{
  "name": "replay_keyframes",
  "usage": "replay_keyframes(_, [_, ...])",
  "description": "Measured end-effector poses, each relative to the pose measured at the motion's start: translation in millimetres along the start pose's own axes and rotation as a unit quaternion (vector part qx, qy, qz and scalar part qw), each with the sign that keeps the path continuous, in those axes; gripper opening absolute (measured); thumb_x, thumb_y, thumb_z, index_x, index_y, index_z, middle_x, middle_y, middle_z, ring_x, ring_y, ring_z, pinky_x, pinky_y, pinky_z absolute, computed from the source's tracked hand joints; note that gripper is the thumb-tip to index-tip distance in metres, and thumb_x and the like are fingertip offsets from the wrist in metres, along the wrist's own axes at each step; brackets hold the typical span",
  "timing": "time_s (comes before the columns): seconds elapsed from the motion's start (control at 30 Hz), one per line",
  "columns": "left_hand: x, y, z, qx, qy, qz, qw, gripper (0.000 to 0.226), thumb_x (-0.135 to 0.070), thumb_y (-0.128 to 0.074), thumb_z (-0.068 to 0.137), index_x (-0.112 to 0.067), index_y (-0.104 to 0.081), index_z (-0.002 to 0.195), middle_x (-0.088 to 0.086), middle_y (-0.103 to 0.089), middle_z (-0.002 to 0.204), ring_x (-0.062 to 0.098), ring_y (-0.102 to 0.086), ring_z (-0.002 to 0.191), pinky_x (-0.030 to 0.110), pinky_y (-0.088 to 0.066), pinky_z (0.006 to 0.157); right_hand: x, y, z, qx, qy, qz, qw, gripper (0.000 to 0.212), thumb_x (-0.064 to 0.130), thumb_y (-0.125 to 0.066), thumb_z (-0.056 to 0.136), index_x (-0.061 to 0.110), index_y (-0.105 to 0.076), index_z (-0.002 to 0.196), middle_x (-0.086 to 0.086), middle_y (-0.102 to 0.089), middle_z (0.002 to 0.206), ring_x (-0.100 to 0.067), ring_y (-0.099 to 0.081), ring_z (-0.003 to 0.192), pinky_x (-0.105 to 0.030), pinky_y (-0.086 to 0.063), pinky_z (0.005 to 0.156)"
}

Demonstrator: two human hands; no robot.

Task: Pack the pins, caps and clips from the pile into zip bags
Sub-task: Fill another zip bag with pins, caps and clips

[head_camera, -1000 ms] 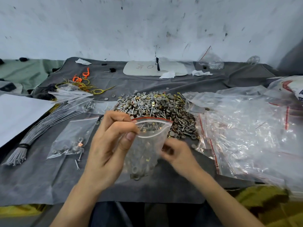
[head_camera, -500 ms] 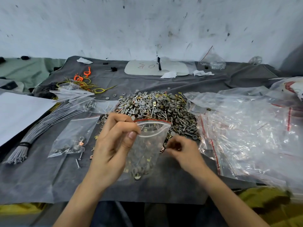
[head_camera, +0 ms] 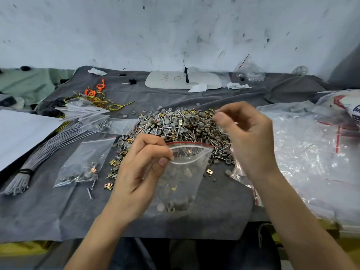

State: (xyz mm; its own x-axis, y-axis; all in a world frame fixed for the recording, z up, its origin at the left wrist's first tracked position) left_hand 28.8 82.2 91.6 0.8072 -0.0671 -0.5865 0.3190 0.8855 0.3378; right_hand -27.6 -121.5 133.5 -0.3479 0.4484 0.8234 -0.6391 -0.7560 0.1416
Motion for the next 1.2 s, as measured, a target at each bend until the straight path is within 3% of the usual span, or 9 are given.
replay_keyframes(0.07, [0,3,-3,-0.008,0.004,0.004,1.000,0.025,-0.038,-0.043,0.104,-0.019,-0.060,0.100,0.007,-0.054,0.101,0.019,-0.054,0.097,0.024,-0.041,0.088,-34,3,9,-0.010,-0.073,-0.086,0.994,0.011,0.012,-0.069,0.086,0.023,-0.067,0.087,0.010,-0.068,0.081,-0.002,-0.061,0.074,-0.019,-0.052,0.073])
replay_keyframes(0.17, [0,6,-6,-0.015,0.012,0.006,1.000,0.026,-0.040,-0.044,0.104,-0.020,-0.060,0.099,0.007,-0.054,0.100,0.019,-0.053,0.097,0.025,-0.041,0.087,-95,-9,-7,0.121,-0.184,-0.207,0.953,0.013,0.010,-0.071,0.085,0.015,-0.069,0.096,0.002,-0.068,0.090,-0.006,-0.061,0.076,-0.023,-0.049,0.074])
replay_keyframes(0.33, [0,10,-7,-0.021,0.023,0.018,0.999,0.025,-0.039,-0.044,0.104,-0.020,-0.059,0.097,0.009,-0.054,0.100,0.018,-0.053,0.097,0.024,-0.040,0.087,-140,-20,-36,0.165,-0.136,-0.370,0.904,0.010,0.015,-0.068,0.086,0.014,-0.068,0.096,-0.004,-0.063,0.098,-0.024,-0.060,0.090,-0.035,-0.049,0.079])
replay_keyframes(0.57, [-2,8,-7,-0.020,0.020,0.017,0.999,0.026,-0.040,-0.044,0.104,-0.020,-0.060,0.098,0.008,-0.053,0.099,0.017,-0.053,0.096,0.023,-0.041,0.084,-124,-19,-33,0.132,-0.104,-0.313,0.935,0.007,0.005,-0.067,0.084,0.008,-0.064,0.089,-0.004,-0.066,0.088,-0.025,-0.061,0.088,-0.031,-0.048,0.077])
replay_keyframes(0.67, [-4,8,-7,-0.010,0.014,0.019,1.000,0.026,-0.039,-0.043,0.104,-0.019,-0.060,0.098,0.005,-0.054,0.100,0.017,-0.054,0.097,0.025,-0.041,0.085,-75,-11,-19,0.040,-0.139,-0.116,0.983,0.012,0.010,-0.074,0.081,0.019,-0.065,0.083,0.007,-0.067,0.079,-0.013,-0.065,0.081,-0.022,-0.053,0.077])
replay_keyframes(0.77, [-6,7,-7,-0.002,0.010,0.022,1.000,0.026,-0.039,-0.043,0.104,-0.020,-0.060,0.098,0.004,-0.055,0.102,0.019,-0.055,0.099,0.028,-0.042,0.086,-12,-8,-14,0.077,-0.074,0.084,0.991,0.011,0.021,-0.077,0.076,0.025,-0.068,0.081,0.004,-0.071,0.083,-0.012,-0.068,0.080,-0.021,-0.055,0.076])
replay_keyframes(0.9, [-9,4,-4,0.006,0.002,0.019,1.000,0.026,-0.039,-0.043,0.104,-0.020,-0.060,0.098,-0.002,-0.053,0.101,0.016,-0.056,0.099,0.026,-0.043,0.086,25,-19,-25,0.214,0.036,-0.034,0.976,0.009,0.035,-0.072,0.076,0.028,-0.069,0.081,0.011,-0.068,0.092,-0.009,-0.063,0.091,-0.025,-0.050,0.082])
replay_keyframes(1.03, [-8,4,-2,-0.007,0.000,0.015,1.000,0.024,-0.037,-0.044,0.104,-0.020,-0.060,0.099,-0.001,-0.055,0.104,0.018,-0.056,0.099,0.025,-0.043,0.086,17,-6,-25,0.248,-0.015,-0.042,0.968,0.031,0.051,-0.068,0.072,0.032,-0.067,0.097,0.009,-0.063,0.111,-0.006,-0.060,0.105,-0.029,-0.050,0.091])
replay_keyframes(1.2, [-4,5,-2,-0.012,0.001,0.016,1.000,0.023,-0.037,-0.044,0.104,-0.022,-0.061,0.100,0.003,-0.055,0.104,0.017,-0.055,0.100,0.023,-0.041,0.088,-5,8,-28,0.216,-0.072,-0.019,0.974,0.037,0.005,-0.076,0.076,0.033,-0.068,0.098,0.003,-0.072,0.082,-0.011,-0.069,0.077,-0.022,-0.056,0.072])
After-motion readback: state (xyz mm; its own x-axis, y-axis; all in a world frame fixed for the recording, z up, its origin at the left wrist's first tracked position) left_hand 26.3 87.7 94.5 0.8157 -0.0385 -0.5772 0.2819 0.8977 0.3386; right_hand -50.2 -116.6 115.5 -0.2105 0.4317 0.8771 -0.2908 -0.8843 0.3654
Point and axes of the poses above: each hand's wrist, its own z-axis towards the middle knuckle, its own y-axis out of the back of the hand, x = y × z, the point moved 1 cm from there along z, towards the middle knuckle
